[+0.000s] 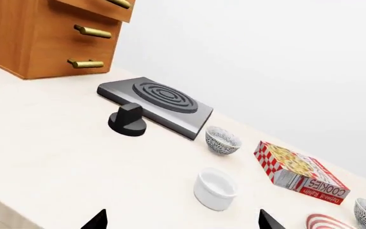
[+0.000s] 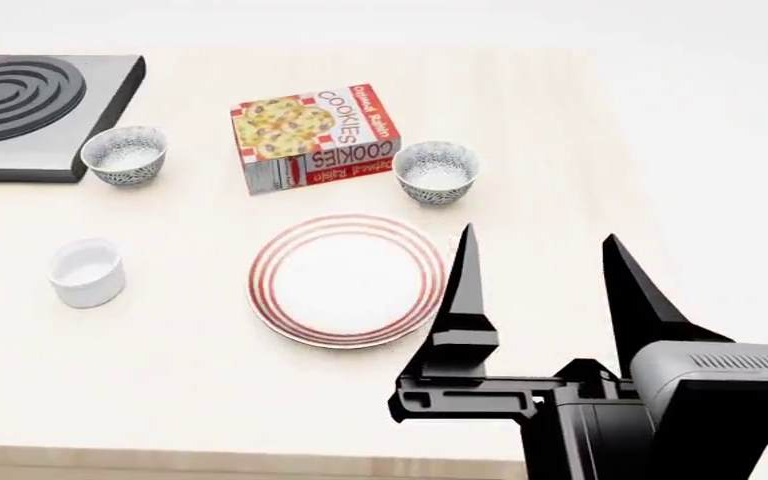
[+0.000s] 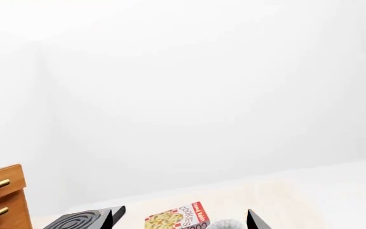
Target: Pick the akita bowl next to the plate and place it on the plate.
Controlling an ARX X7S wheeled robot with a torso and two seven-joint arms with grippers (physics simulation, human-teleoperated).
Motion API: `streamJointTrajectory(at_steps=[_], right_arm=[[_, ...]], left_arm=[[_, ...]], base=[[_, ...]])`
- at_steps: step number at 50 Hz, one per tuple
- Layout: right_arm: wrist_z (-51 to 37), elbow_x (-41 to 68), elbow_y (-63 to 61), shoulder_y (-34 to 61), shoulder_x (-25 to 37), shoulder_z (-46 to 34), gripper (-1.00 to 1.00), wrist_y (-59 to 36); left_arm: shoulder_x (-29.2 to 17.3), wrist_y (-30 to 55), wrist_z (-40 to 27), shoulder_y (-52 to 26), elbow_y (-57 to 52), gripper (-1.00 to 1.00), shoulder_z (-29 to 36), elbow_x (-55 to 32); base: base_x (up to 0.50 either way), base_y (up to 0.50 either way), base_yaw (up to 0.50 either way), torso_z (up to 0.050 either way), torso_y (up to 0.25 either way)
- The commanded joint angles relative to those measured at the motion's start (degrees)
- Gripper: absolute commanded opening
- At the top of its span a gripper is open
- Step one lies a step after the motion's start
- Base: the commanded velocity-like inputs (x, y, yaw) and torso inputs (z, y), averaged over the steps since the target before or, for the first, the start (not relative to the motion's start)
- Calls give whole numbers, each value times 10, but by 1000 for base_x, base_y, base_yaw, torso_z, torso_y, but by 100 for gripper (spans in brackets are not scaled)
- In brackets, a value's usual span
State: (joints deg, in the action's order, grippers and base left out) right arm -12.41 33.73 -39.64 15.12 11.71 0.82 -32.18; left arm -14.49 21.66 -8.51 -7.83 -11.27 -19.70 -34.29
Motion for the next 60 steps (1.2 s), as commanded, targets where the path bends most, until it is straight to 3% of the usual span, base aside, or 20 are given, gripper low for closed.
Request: streamJointTrajectory(at_steps=[1,60], right_arm=[[2,-5,0,0,8,-13,100,4],[-12,3,15,5,27,-40,100,1]], left_arm=[[-2,-8,0,0,7,100,3,2],[-11,-24,-7,3,14,100,15,-4]], base=[[0,0,0,0,0],[487,0,0,0,0]])
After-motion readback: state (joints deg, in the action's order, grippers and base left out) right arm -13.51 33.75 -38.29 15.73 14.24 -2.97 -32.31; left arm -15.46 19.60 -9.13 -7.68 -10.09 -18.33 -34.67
